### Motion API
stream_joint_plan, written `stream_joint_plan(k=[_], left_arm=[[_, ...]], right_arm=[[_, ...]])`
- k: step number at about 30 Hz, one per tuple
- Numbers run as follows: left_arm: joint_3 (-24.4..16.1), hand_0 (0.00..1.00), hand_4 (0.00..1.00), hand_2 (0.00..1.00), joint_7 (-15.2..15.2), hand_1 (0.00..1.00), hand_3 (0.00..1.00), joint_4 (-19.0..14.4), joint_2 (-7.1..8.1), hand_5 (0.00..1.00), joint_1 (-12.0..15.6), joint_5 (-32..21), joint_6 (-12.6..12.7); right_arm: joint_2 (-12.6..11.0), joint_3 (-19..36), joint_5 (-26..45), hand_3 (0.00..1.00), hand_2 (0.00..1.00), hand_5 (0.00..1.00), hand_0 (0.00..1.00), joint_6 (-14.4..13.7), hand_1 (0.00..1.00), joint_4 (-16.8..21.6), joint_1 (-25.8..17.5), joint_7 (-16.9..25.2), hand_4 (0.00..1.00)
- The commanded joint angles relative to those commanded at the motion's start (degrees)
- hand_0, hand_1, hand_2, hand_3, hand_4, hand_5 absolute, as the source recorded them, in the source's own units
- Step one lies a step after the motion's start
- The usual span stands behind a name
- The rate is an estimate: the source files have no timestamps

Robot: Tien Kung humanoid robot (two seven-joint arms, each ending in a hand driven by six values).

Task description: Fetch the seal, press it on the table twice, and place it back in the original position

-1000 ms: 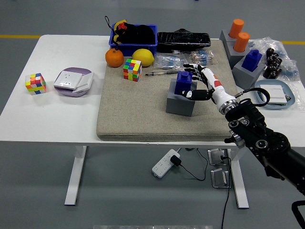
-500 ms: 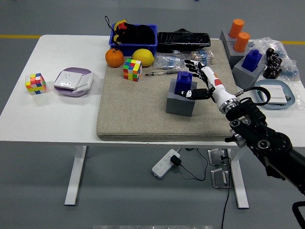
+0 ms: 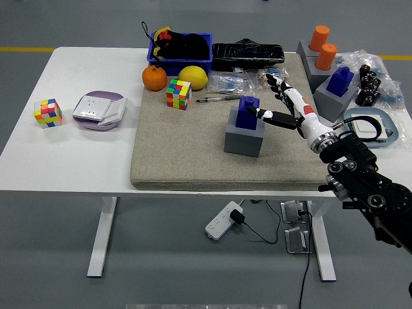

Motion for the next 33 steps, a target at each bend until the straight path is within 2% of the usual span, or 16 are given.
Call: stream_joint_plan(k=[3, 4, 11, 17, 25, 33], left_arm=[[-0.19, 0.824, 0.726, 0.753, 0.01, 0.790, 0.812, 0.00, -0.01, 0.375, 0.06, 0.12, 0.01], [-0.28, 0.824, 0.726, 0.753, -0.01, 0.790, 0.812, 0.01, 0.00, 0.374, 0.09, 0.16, 0.02], [-0.53, 0.824, 0.725, 0.753, 0.00, 0.790, 0.813, -0.04, 0.08, 0.372, 0.08, 0.24, -0.04], [-0.47, 0.824, 0.727, 0.753, 0.14, 0.789, 0.811, 0.09, 0.05, 0.375, 0.17, 0.26, 0.15], [-1.32, 0.824, 0.727, 0.753, -0.05, 0.789, 0.812, 0.08, 0.19, 0.376, -0.03, 0.95, 0.38], [-2.22, 0.824, 0.726, 0.753, 0.03, 0.789, 0.812, 0.15, -0.24, 0.376, -0.09, 1.64, 0.51]], right_arm=[[-1.30, 1.59, -0.73, 0.998, 0.998, 0.500, 0.998, 0.32, 0.998, 1.80, -1.44, -0.52, 0.998], [-1.77, 2.25, -0.92, 0.998, 0.998, 0.540, 0.998, 0.51, 0.998, 2.35, -1.99, -0.76, 0.998], [-4.56, 5.74, -1.84, 0.998, 0.998, 0.547, 0.998, 1.15, 0.998, 4.45, -5.00, -1.51, 0.998], [-7.15, 11.91, -2.74, 0.998, 0.998, 0.555, 0.998, 0.97, 0.998, 5.59, -8.56, -1.72, 0.998], [-10.15, 18.82, -3.82, 0.998, 0.998, 0.556, 0.998, 2.18, 0.998, 8.53, -13.35, -3.08, 0.998], [-11.09, 23.44, -4.43, 0.998, 0.993, 0.553, 0.998, 3.01, 0.998, 11.53, -17.01, -3.76, 0.998]])
